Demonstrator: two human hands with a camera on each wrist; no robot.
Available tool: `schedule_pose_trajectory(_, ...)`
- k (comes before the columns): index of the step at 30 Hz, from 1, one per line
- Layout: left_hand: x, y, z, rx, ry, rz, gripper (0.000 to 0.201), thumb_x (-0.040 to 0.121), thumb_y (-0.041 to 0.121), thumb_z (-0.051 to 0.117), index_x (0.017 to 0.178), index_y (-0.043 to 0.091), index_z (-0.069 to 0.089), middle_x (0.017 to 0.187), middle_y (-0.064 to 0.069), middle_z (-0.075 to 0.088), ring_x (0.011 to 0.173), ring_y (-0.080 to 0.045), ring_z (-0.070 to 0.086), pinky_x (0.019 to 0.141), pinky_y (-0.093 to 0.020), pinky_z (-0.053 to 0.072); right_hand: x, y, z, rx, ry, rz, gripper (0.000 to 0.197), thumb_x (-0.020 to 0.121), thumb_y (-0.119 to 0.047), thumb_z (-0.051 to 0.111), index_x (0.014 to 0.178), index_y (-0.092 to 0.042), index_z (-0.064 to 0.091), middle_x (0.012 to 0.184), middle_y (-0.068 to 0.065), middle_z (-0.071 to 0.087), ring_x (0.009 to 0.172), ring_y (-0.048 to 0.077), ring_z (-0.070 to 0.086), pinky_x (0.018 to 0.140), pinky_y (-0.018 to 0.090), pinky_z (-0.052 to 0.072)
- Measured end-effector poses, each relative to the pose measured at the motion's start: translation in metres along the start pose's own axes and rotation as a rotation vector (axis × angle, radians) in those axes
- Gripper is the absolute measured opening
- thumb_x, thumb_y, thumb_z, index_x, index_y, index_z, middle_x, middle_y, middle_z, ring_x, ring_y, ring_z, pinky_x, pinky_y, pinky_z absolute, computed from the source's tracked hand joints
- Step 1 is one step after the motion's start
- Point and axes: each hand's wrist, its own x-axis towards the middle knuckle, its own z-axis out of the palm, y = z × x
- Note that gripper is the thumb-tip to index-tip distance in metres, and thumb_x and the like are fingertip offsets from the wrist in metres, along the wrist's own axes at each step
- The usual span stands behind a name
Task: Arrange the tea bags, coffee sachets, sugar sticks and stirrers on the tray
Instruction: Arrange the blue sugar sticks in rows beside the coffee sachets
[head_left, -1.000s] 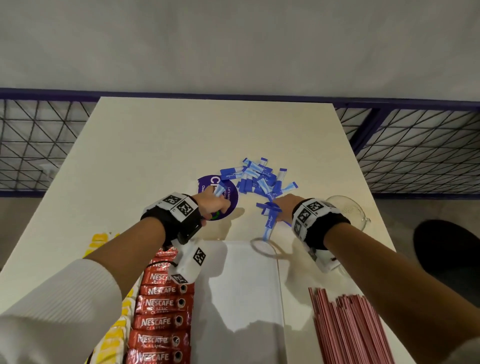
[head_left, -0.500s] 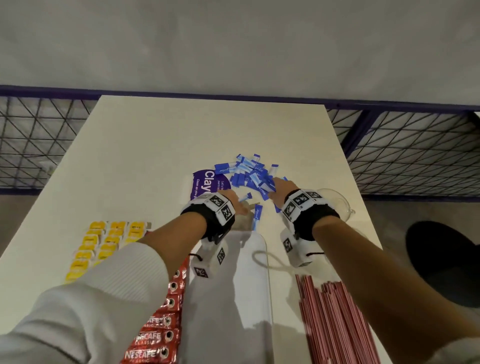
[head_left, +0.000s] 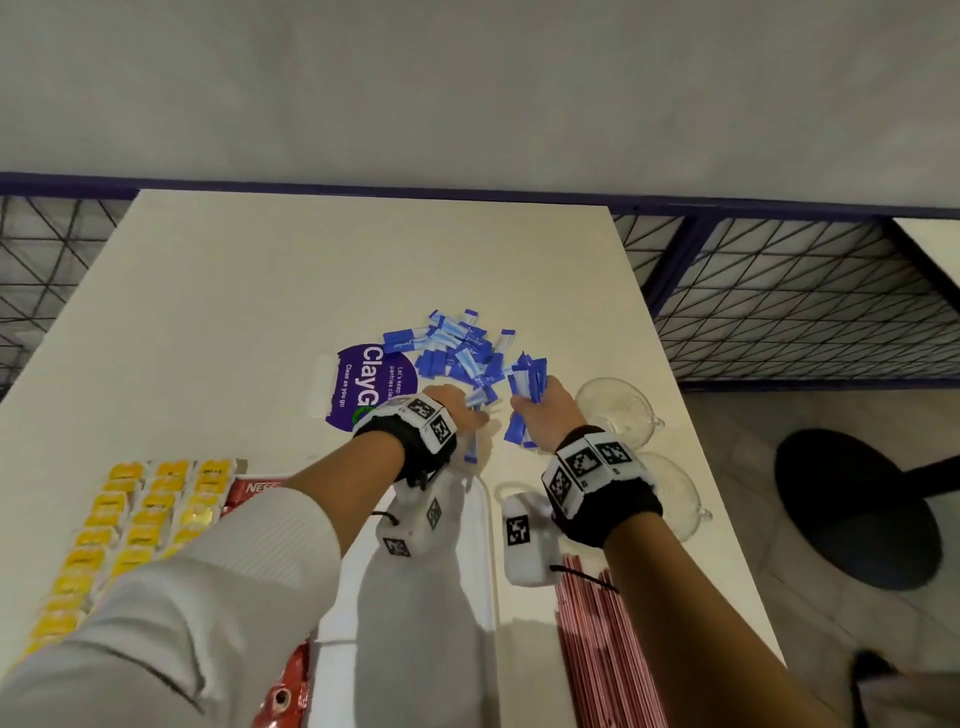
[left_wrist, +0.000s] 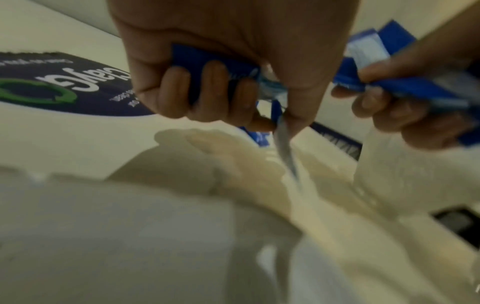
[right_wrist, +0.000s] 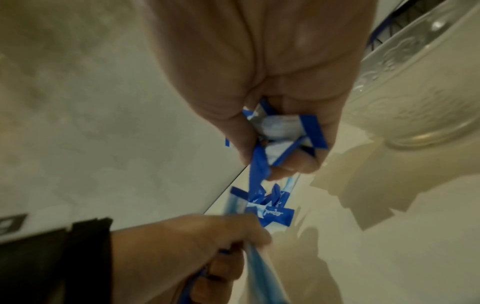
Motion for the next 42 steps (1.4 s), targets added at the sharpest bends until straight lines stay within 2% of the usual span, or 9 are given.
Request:
schedule_pose_trajectory(8,-0.052,-0.022,-0.010,-1.008,0.106,-0.046,0.017,0.096,0.023,0.041,0.091,0.015,0.054,0.062,-0.002,0.048,0.056,-0.013,0.041,0.050,-0.023,0.034,-0.042,-0.011,0.024,0.499,-0.181,-0.129,0.012,0.094,-0.011,0.051,0.103,-0.017,0.053,0.089,0.000,0.059,0.090,0.023,0.056,0.094,0.042,0.042)
schedule_pose_trajectory(11,-0.077,-0.032,-0.003,-1.266,0.109,-0.062,0.029,0.096,0.034,0.042,0.079,0.012,0.050,0.046,0.002,0.032,0.035,-0.008,0.029,0.046,-0.021,0.023,-0.062,-0.011,0.038,0.538,-0.266,-0.160,0.017,0.094,-0.009,0.048,0.110,-0.011,0.051,0.085,0.002,0.058,0.078,0.016,0.056,0.079,0.030,0.048)
schedule_pose_trajectory(13,-0.094,-0.039,0.002,-1.358,0.095,-0.091,0.037,0.092,0.047,0.047,0.071,0.016,0.048,0.045,0.004,0.026,0.042,-0.010,0.024,0.050,-0.023,0.022,-0.073,-0.011,0.047,0.541,-0.293,-0.171,0.013,0.094,-0.006,0.047,0.107,-0.007,0.049,0.079,0.003,0.056,0.071,0.015,0.054,0.069,0.024,0.046)
schedule_pose_trajectory(18,-0.122,-0.062,0.024,-1.284,0.104,-0.086,0.028,0.079,0.034,0.071,0.074,0.012,0.054,0.048,-0.004,0.045,0.044,-0.012,0.037,0.056,-0.025,0.034,-0.097,-0.013,0.078,0.371,-0.361,-0.257,0.033,0.091,0.003,0.046,0.124,-0.003,0.047,0.112,0.007,0.060,0.101,0.021,0.058,0.091,0.025,0.048)
schedule_pose_trajectory(22,-0.136,-0.078,0.038,-1.355,0.196,-0.053,0.012,0.087,0.012,0.062,0.077,0.009,0.057,0.051,-0.003,0.062,0.041,-0.009,0.057,0.042,-0.017,0.046,-0.114,-0.017,0.095,0.256,-0.414,-0.347,0.036,0.092,0.004,0.045,0.126,-0.006,0.043,0.106,0.001,0.053,0.100,0.013,0.051,0.070,0.005,0.044)
schedule_pose_trajectory(26,-0.141,-0.098,0.045,-1.371,0.206,-0.033,0.009,0.092,0.018,0.055,0.089,0.011,0.060,0.085,-0.012,0.064,0.076,-0.023,0.062,0.077,-0.035,0.053,-0.124,-0.020,0.110,0.294,-0.490,-0.292,0.035,0.093,-0.004,0.047,0.128,-0.012,0.043,0.111,0.003,0.056,0.103,0.018,0.054,0.081,0.023,0.048)
schedule_pose_trajectory(31,-0.141,-0.119,0.040,-1.429,0.229,0.005,0.016,0.097,0.018,0.046,0.086,0.012,0.057,0.081,-0.008,0.064,0.065,-0.015,0.064,0.070,-0.031,0.052,-0.132,-0.020,0.119,0.441,-0.504,-0.178,0.030,0.098,-0.008,0.038,0.125,-0.015,0.049,0.087,0.012,0.061,0.063,0.020,0.053,0.055,0.024,0.044)
schedule_pose_trajectory(36,-0.136,-0.133,0.036,-1.589,0.207,-0.013,0.016,0.096,0.012,0.047,0.085,0.011,0.059,0.063,0.001,0.070,0.055,-0.012,0.066,0.053,-0.022,0.054,-0.130,-0.018,0.117,0.517,-0.341,-0.136,0.026,0.094,-0.006,0.050,0.119,-0.009,0.048,0.078,0.008,0.060,0.054,0.017,0.056,0.043,0.019,0.043)
schedule_pose_trajectory(42,-0.134,-0.143,0.028,-1.657,0.246,0.053,0.022,0.096,0.010,0.045,0.080,0.010,0.059,0.061,0.004,0.070,0.056,-0.010,0.068,0.057,-0.023,0.055,-0.128,-0.017,0.110,0.642,-0.265,-0.020,0.014,0.093,-0.006,0.051,0.105,-0.003,0.046,0.061,0.002,0.068,0.040,0.011,0.056,0.037,0.018,0.039)
